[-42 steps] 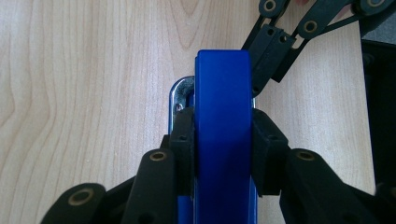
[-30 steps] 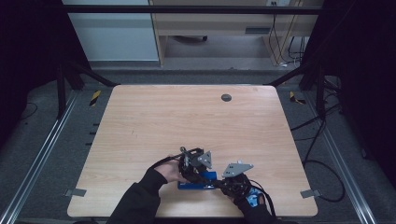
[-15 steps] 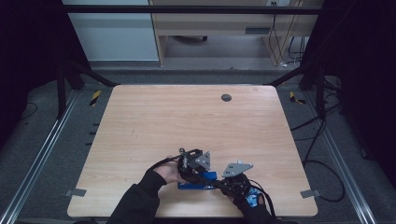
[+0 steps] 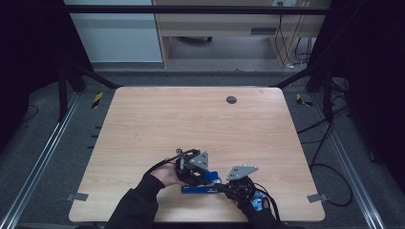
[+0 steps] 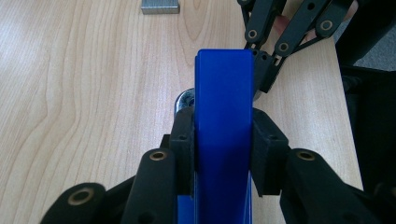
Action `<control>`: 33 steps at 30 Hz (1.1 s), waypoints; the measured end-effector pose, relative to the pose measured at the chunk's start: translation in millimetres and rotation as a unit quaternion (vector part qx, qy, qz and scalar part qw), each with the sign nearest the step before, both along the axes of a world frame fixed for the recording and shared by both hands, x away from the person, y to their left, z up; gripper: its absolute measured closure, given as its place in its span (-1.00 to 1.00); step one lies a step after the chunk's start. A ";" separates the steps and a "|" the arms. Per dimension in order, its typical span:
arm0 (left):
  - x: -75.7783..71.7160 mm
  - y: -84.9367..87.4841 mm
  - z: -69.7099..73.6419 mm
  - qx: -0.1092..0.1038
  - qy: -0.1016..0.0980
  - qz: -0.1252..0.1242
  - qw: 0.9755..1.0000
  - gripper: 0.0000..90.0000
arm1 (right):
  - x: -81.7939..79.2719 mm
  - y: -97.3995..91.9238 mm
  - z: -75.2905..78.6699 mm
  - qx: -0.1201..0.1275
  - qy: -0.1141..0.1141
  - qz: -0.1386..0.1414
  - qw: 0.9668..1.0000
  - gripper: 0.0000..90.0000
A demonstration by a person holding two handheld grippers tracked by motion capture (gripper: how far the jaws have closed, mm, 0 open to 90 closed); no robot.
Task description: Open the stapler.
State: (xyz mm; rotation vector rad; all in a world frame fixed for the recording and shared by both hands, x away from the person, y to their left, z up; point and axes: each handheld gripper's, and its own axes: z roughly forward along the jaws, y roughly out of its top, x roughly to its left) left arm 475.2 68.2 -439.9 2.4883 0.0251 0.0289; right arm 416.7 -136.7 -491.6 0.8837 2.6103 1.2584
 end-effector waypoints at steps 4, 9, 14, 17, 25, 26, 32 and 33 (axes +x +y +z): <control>-1.0 0.5 -2.3 -0.007 0.000 0.009 1.000 0.46 | -0.6 -0.1 0.3 -0.004 -0.006 -0.001 1.000 1.00; -0.9 0.2 -2.0 -0.005 0.000 0.011 1.000 0.46 | -0.3 0.0 0.7 -0.006 -0.007 -0.001 1.000 1.00; -0.3 -0.1 -2.5 -0.005 0.003 0.011 1.000 0.46 | -0.4 0.4 0.8 -0.007 -0.010 0.001 1.000 1.00; 0.5 0.2 -2.2 -0.003 0.004 0.010 1.000 0.45 | 0.1 0.1 0.9 -0.007 -0.007 0.001 1.000 1.00; 0.3 1.0 -2.1 -0.009 0.008 0.016 1.000 0.45 | -1.6 -3.3 4.9 -0.002 -0.013 0.005 1.000 1.00; 0.4 1.2 -2.1 -0.009 0.008 0.016 1.000 0.45 | -1.6 -4.9 5.9 0.001 -0.016 0.004 1.000 1.00; 0.2 2.4 -2.1 -0.012 0.008 0.018 1.000 0.44 | -2.8 -11.1 11.3 0.016 -0.030 -0.005 0.999 1.00; 0.0 2.3 -2.1 -0.012 0.008 0.018 1.000 0.44 | -3.0 -11.8 12.2 0.021 -0.034 -0.005 0.999 1.00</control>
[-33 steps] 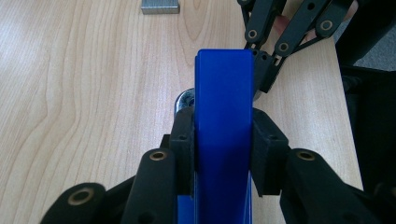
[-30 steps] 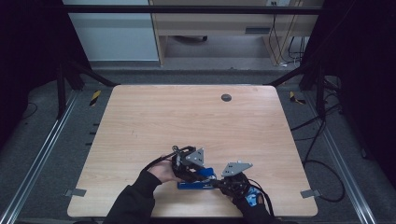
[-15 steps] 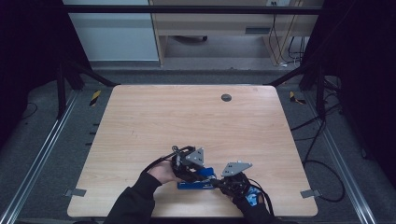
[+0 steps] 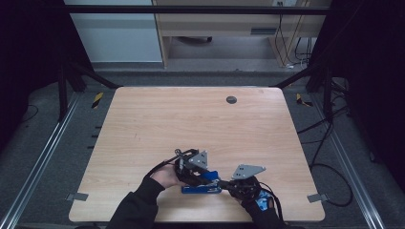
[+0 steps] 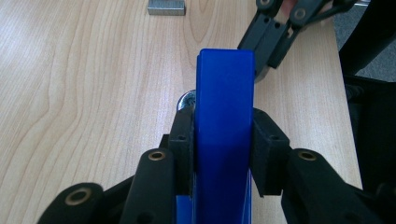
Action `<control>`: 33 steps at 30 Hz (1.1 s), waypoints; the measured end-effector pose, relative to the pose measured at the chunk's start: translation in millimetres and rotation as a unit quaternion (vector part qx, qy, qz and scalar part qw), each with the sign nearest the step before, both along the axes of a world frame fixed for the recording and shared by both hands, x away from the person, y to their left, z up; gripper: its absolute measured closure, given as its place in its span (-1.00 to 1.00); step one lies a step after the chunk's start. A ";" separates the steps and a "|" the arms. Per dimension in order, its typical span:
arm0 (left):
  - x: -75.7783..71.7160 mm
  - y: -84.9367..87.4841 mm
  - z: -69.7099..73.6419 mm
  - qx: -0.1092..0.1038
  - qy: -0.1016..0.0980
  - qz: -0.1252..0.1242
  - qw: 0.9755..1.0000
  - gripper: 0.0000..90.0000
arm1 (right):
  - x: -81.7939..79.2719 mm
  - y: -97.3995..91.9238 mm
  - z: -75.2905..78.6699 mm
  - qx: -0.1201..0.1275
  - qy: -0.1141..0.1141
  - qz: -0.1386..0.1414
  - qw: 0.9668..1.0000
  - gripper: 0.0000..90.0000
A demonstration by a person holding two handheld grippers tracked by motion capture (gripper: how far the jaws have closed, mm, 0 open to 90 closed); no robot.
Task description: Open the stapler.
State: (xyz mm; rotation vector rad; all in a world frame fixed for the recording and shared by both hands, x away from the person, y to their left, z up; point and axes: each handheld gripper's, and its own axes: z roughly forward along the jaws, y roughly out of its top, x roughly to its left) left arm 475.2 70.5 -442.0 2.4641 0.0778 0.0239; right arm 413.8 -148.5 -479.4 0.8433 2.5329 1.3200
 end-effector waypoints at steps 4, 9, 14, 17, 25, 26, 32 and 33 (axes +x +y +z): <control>0.2 0.1 0.0 0.000 0.002 0.001 1.000 0.44 | 0.6 -3.4 3.3 0.014 -0.009 -0.003 1.000 1.00; 0.7 0.7 0.4 -0.002 0.005 0.002 1.000 0.44 | 2.8 -3.1 3.4 0.019 -0.013 0.000 1.000 1.00; 0.9 -0.4 -1.0 -0.002 0.009 0.006 1.000 0.43 | 5.8 -1.6 3.3 0.025 -0.014 -0.002 1.000 1.00; 1.8 -0.4 -1.0 -0.010 0.014 0.013 1.000 0.39 | 6.7 -1.6 3.4 0.027 -0.014 0.000 1.000 1.00; -0.3 6.1 7.3 -0.017 0.021 0.048 0.998 0.12 | 8.3 -1.0 2.4 0.029 -0.015 0.003 0.999 1.00; -1.5 7.8 8.8 -0.019 0.019 0.053 0.998 0.10 | 8.3 -1.1 2.4 0.030 -0.015 0.004 0.999 1.00; -9.2 22.7 16.2 -0.039 0.011 0.093 0.995 0.03 | 8.7 -1.1 2.4 0.034 -0.015 0.006 0.999 1.00; -10.3 24.8 16.4 -0.043 0.011 0.100 0.994 0.02 | 8.8 -1.0 2.2 0.035 -0.014 0.006 0.999 1.00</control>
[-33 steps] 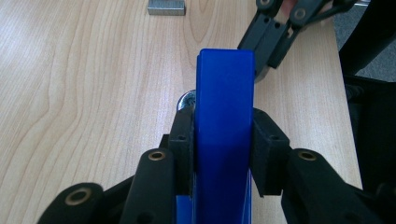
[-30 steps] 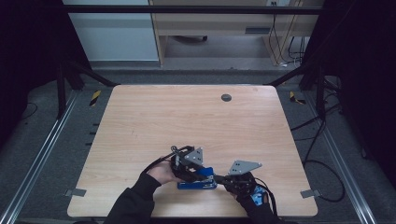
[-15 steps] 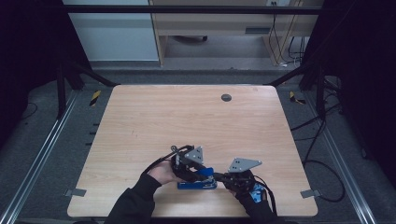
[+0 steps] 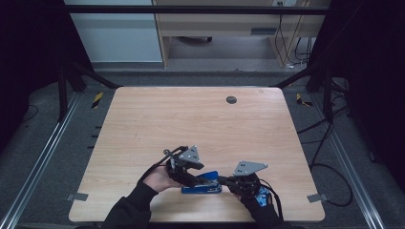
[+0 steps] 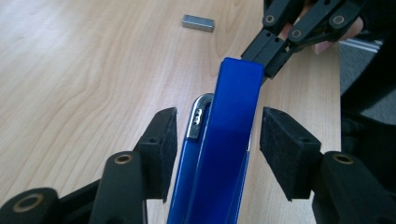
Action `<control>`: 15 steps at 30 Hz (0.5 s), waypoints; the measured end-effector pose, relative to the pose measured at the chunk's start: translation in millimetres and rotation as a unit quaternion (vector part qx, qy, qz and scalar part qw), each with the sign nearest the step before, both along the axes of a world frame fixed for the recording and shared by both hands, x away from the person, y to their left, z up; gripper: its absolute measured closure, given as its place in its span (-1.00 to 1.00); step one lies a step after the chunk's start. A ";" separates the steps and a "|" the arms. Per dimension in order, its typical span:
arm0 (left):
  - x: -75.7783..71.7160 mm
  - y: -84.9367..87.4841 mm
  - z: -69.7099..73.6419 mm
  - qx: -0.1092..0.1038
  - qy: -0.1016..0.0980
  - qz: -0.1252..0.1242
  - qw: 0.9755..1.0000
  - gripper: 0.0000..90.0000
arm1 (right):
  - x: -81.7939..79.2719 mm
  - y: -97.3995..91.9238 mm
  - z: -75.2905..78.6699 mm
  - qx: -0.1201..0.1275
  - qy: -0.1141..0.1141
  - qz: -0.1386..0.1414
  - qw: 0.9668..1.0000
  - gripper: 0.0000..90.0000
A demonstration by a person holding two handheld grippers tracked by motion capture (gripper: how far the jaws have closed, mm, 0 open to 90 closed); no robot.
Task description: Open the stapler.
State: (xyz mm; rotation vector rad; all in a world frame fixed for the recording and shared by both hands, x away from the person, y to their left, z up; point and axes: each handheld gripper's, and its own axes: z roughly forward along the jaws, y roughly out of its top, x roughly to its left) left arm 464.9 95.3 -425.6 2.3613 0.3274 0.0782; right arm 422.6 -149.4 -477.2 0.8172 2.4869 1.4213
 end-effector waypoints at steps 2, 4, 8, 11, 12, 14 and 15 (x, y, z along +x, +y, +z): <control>-3.3 6.9 0.7 -0.010 -0.001 0.017 1.000 0.00 | 0.3 0.1 -0.3 -0.001 0.000 0.000 1.000 1.00; -5.6 12.9 0.8 -0.023 -0.002 0.034 0.999 0.00 | 0.7 0.1 -0.5 -0.001 0.001 0.002 1.000 1.00; -10.3 20.2 0.4 -0.039 -0.023 0.077 0.996 0.00 | 1.4 0.4 -0.9 0.001 0.003 0.001 1.000 1.00; -12.5 22.5 2.3 -0.043 -0.041 0.103 0.993 0.00 | 1.5 0.6 -1.1 0.002 0.003 0.002 1.000 1.00; -13.0 23.2 2.8 -0.051 -0.040 0.110 0.992 0.00 | 1.5 0.7 -1.1 0.001 0.003 0.001 1.000 1.00; -14.6 25.8 4.2 -0.071 -0.044 0.126 0.988 0.00 | 1.6 0.8 -1.1 0.001 0.003 0.001 1.000 1.00; -15.7 26.9 4.4 -0.077 -0.050 0.138 0.986 0.00 | 1.6 0.8 -1.2 0.001 0.003 0.001 1.000 1.00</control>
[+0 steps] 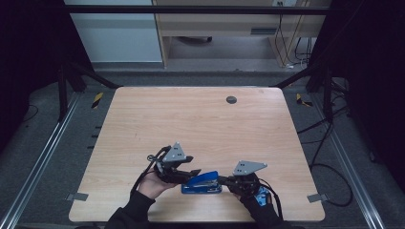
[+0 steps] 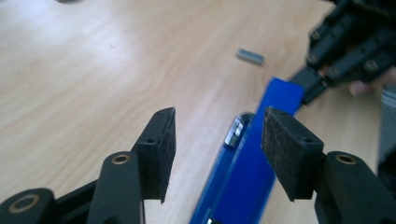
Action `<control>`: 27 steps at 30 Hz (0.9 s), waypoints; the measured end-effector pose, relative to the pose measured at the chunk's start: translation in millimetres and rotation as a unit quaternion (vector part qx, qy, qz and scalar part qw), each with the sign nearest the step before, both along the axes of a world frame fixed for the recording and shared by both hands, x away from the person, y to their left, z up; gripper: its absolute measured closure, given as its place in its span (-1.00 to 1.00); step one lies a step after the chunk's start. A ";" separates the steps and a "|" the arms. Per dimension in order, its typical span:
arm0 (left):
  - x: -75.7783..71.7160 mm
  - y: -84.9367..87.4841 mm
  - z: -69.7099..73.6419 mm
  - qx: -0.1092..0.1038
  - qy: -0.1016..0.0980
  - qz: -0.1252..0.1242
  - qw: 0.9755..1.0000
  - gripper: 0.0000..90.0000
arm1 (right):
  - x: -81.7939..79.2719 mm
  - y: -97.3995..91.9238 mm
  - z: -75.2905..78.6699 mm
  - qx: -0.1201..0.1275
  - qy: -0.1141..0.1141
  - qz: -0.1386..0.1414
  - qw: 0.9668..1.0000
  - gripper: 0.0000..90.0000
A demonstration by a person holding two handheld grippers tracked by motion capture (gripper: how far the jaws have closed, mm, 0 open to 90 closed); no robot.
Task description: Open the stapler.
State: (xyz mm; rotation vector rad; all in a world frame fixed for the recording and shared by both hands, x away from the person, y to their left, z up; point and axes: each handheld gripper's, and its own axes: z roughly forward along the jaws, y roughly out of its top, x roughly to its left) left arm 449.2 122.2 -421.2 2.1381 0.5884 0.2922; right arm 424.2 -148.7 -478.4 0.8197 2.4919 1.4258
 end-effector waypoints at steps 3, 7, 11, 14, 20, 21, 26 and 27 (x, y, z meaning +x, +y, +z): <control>-3.2 4.2 -0.8 -0.022 -0.010 0.023 0.999 0.00 | 0.2 0.4 0.0 0.000 0.000 0.001 1.000 1.00; -12.5 7.9 -4.5 -0.043 -0.035 0.063 0.996 0.01 | 0.5 0.9 0.1 0.000 -0.001 0.003 1.000 1.00; -24.7 11.0 -11.0 -0.062 -0.048 0.097 0.992 0.05 | 0.8 0.9 0.0 0.002 0.000 0.003 1.000 1.00; -32.6 12.1 -16.8 -0.070 -0.064 0.121 0.988 0.14 | 1.0 1.2 0.0 0.002 0.000 0.003 1.000 1.00; -48.7 14.8 -37.5 -0.101 -0.064 0.158 0.980 0.29 | 1.3 2.0 0.1 0.002 0.000 0.003 1.000 1.00; -50.5 14.8 -39.7 -0.101 -0.065 0.163 0.979 0.31 | 1.5 1.9 0.0 0.001 0.001 0.003 1.000 1.00; -62.6 14.8 -53.3 -0.107 -0.066 0.191 0.973 0.42 | 1.4 2.1 0.1 0.002 0.000 0.003 1.000 1.00; -64.5 14.5 -54.7 -0.106 -0.066 0.197 0.972 0.44 | 1.2 2.4 0.3 0.002 -0.001 0.002 1.000 1.00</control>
